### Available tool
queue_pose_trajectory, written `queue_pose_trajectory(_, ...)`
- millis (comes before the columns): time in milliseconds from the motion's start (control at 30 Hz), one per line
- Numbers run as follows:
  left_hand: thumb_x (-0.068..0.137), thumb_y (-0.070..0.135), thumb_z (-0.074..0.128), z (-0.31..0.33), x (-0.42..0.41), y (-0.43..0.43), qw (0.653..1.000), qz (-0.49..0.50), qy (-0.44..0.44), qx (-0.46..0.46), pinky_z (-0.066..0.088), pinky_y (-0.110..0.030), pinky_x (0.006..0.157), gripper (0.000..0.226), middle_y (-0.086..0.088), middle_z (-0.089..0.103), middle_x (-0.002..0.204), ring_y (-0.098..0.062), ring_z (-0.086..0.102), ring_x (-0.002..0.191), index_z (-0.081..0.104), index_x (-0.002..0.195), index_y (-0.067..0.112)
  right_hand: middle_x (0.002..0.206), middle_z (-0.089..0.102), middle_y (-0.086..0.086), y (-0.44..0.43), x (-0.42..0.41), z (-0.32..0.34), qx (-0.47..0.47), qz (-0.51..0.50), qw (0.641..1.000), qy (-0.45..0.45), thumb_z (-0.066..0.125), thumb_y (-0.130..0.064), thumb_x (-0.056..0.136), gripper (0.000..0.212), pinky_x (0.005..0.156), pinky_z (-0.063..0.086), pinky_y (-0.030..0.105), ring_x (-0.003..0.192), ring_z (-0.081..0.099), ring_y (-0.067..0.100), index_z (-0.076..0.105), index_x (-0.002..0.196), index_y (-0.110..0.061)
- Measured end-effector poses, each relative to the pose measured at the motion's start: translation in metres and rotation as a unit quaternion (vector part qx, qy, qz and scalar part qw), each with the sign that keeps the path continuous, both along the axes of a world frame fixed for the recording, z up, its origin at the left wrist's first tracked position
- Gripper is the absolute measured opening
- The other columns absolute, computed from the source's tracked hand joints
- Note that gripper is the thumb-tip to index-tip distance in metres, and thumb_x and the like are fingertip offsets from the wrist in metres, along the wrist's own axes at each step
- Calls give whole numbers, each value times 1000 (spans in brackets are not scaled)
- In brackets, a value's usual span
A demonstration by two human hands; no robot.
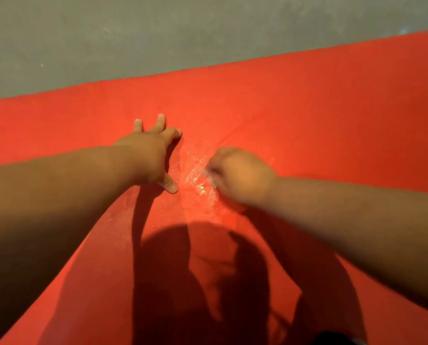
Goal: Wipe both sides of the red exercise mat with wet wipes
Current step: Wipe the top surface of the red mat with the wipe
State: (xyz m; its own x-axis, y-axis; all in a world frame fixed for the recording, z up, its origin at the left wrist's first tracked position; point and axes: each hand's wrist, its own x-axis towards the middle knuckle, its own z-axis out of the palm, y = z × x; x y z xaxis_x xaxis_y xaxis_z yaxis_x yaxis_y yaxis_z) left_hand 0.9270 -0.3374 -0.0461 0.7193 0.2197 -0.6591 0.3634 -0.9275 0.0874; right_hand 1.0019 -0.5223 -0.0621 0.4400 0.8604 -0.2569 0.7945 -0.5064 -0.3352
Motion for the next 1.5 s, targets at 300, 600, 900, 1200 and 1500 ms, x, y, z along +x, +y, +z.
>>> queue_pose_trajectory(300, 51, 49, 89, 6, 1, -4, 1000, -4, -2, 12, 21, -54, 112, 130, -1, -13, 160, -49, -1, 142, 8, 152, 31, 107, 62, 14, 3, 10, -4, 22, -131, 991, -35, 49, -15, 89, 22, 84, 42, 34, 102, 57, 31, 66, 102, -10)
queue_pose_trajectory(600, 39, 65, 85, 1, 1, 22, 998, 14, -2, 55, 27, -64, 108, 145, -5, -15, 159, -45, -1, 144, -7, 149, 43, 105, 64, 18, -11, 95, -2, 4, -264, 956, -131, 52, -12, 86, 24, 81, 44, 36, 99, 59, 35, 70, 101, -7)
queue_pose_trajectory(900, 50, 47, 90, 3, 6, 49, 999, 16, -20, 27, 24, -46, 114, 138, -10, -10, 160, -42, 12, 144, -2, 152, 34, 99, 56, 10, 41, 13, 0, 46, 15, 998, -30, 53, -20, 91, 19, 82, 46, 37, 100, 55, 31, 68, 94, -8)
queue_pose_trajectory(1200, 48, 58, 86, 4, 9, 50, 998, 5, -7, 61, 28, -44, 113, 141, -16, -10, 159, -32, 12, 146, -4, 153, 27, 102, 58, 14, 46, 24, -12, 85, -136, 986, -38, 52, -16, 88, 21, 84, 44, 34, 96, 57, 31, 67, 100, -8)
queue_pose_trajectory(1500, 48, 81, 69, 12, 10, 50, 988, -68, 6, 140, 44, -43, 96, 136, -6, 6, 160, -26, 25, 143, -3, 152, 32, 102, 66, 22, 15, 121, 2, 15, -289, 946, -147, 54, -25, 93, 26, 77, 41, 38, 96, 59, 37, 70, 97, -5)
